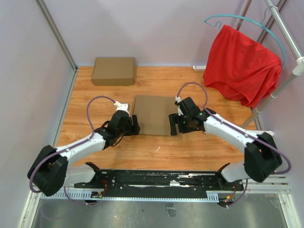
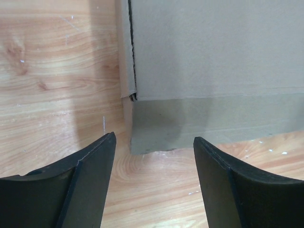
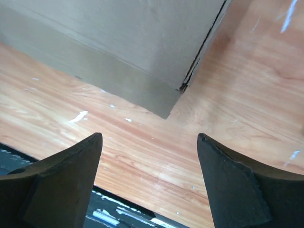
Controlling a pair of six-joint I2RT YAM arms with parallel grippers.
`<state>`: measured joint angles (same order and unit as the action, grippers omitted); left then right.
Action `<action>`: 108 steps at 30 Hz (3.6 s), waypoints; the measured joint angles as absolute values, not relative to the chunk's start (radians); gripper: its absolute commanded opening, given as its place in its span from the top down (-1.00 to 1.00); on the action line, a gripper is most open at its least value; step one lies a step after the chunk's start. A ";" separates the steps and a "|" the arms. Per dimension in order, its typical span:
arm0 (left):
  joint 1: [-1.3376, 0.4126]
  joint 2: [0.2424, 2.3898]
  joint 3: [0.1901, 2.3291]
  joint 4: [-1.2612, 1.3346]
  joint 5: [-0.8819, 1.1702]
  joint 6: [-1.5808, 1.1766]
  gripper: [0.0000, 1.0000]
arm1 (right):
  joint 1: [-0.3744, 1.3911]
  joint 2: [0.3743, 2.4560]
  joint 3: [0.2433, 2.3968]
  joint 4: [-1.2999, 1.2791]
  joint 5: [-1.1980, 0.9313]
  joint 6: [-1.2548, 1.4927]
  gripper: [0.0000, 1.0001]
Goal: Fold the paper box
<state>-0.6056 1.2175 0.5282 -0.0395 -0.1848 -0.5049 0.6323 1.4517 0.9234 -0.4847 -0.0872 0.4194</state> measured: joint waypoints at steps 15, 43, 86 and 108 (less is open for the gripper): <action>-0.606 0.863 0.403 0.031 -0.034 -0.584 0.99 | 0.496 1.852 1.684 -0.466 -0.110 0.342 0.99; -0.606 1.467 0.526 0.199 -0.064 -0.580 0.73 | 0.483 2.320 1.909 -0.554 -0.279 0.124 0.89; -0.595 0.854 0.440 -0.092 -0.466 -0.622 -0.37 | 0.589 1.411 0.868 -0.553 0.187 0.565 0.68; -0.525 1.320 0.529 0.213 -0.317 -0.565 -0.14 | 0.611 1.769 1.190 -0.529 0.150 0.580 0.71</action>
<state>-0.5247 1.3197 0.5285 0.2134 -0.3168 -0.5652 0.6113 1.7691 1.1904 -0.5293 0.1497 0.5800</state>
